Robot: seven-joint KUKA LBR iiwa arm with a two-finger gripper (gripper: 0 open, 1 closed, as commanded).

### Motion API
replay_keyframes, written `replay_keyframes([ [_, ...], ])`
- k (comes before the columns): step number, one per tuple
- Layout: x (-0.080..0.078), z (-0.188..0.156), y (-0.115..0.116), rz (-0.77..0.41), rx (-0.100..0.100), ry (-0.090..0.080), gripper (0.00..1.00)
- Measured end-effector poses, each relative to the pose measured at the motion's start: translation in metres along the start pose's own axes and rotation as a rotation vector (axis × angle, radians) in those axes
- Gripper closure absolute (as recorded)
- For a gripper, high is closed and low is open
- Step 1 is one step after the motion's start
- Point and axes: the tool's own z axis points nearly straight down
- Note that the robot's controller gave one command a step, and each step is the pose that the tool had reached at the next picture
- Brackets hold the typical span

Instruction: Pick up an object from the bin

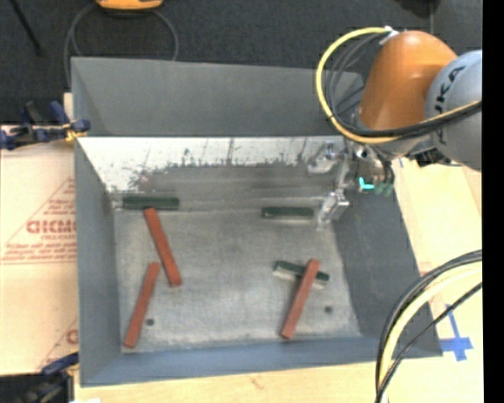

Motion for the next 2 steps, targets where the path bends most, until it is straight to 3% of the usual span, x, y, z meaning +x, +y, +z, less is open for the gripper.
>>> replay_keyframes([
  [1, -0.002, -0.005, 0.0, -0.001, 0.001, -0.008, 0.0],
  [2, -0.004, 0.09, -0.006, -0.031, 0.001, -0.014, 1.0],
])
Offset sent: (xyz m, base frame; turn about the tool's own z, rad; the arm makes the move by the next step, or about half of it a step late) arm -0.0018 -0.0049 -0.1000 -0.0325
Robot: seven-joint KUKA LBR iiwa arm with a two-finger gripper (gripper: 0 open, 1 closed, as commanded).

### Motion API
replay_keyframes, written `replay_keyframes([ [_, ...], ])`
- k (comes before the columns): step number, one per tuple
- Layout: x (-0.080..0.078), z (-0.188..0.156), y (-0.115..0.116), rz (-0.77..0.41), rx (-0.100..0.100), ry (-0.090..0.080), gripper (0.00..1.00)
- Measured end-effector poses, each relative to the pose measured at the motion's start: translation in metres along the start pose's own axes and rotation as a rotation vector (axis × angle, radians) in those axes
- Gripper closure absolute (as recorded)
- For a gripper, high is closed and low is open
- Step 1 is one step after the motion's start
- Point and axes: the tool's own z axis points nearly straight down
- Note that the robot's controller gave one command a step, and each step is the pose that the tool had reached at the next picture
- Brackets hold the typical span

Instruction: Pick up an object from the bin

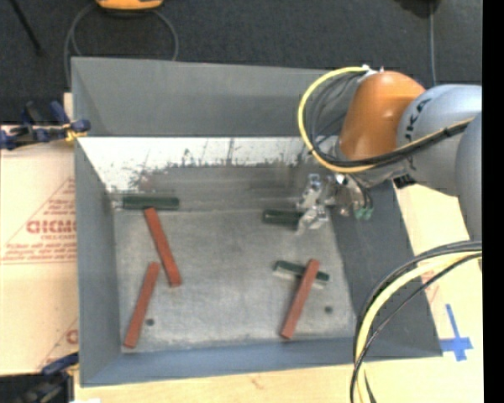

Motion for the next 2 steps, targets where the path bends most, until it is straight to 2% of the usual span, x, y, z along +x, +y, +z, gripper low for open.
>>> replay_keyframes([
  [1, 0.0, 0.0, 0.0, -0.001, 0.0, 0.0, 1.0],
  [2, 0.001, -0.173, -0.006, -0.03, 0.002, -0.002, 1.0],
])
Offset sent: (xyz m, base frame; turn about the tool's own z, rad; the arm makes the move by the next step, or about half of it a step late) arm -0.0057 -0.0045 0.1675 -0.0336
